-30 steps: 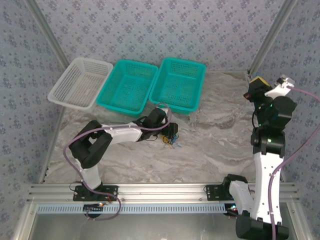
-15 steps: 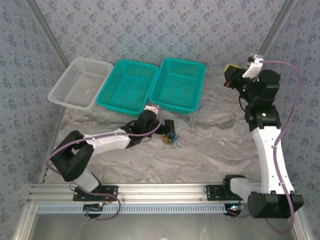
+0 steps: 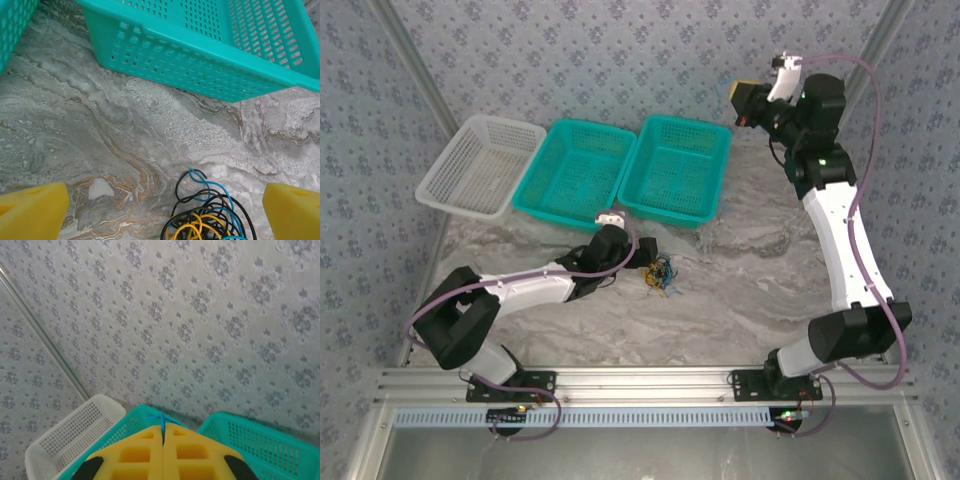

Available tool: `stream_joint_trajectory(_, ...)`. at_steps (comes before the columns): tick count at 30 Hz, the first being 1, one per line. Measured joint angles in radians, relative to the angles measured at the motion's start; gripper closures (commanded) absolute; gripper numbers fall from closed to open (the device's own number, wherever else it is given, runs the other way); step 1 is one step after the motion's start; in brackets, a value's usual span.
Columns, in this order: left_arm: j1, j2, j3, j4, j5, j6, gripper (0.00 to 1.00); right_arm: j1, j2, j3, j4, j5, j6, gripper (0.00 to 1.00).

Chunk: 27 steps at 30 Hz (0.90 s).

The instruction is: Untangle the cables

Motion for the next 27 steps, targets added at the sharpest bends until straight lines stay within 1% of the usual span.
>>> stream_joint_trajectory(7,0.000,-0.007,0.000,-0.003,-0.017,-0.004,0.01,0.010,0.006,0.074,-0.014,0.000,-0.037,1.00)
stream_joint_trajectory(14,0.002,-0.007,0.000,-0.002,-0.016,-0.020,0.01,0.027,0.030,0.063,0.006,0.000,-0.088,1.00)
stream_joint_trajectory(17,0.004,-0.007,0.000,-0.001,-0.013,-0.024,0.01,0.035,0.084,0.037,0.026,0.002,-0.119,1.00)
stream_joint_trajectory(21,0.008,-0.007,0.000,-0.001,-0.008,-0.027,0.00,0.053,0.229,0.033,0.027,0.032,-0.156,1.00)
stream_joint_trajectory(23,0.009,-0.004,0.000,0.001,-0.002,-0.027,0.01,0.062,0.302,0.033,0.008,0.054,-0.172,0.95)
stream_joint_trajectory(25,0.008,0.002,0.000,0.004,0.018,-0.026,0.01,0.069,0.370,0.033,-0.022,0.066,-0.189,0.85)
stream_joint_trajectory(26,0.008,0.006,0.000,0.004,0.032,-0.025,0.01,0.072,0.401,0.033,-0.041,0.071,-0.194,0.76)
stream_joint_trajectory(27,0.008,0.011,0.000,0.005,0.043,-0.025,0.00,0.073,0.425,0.035,-0.065,0.073,-0.204,0.71)
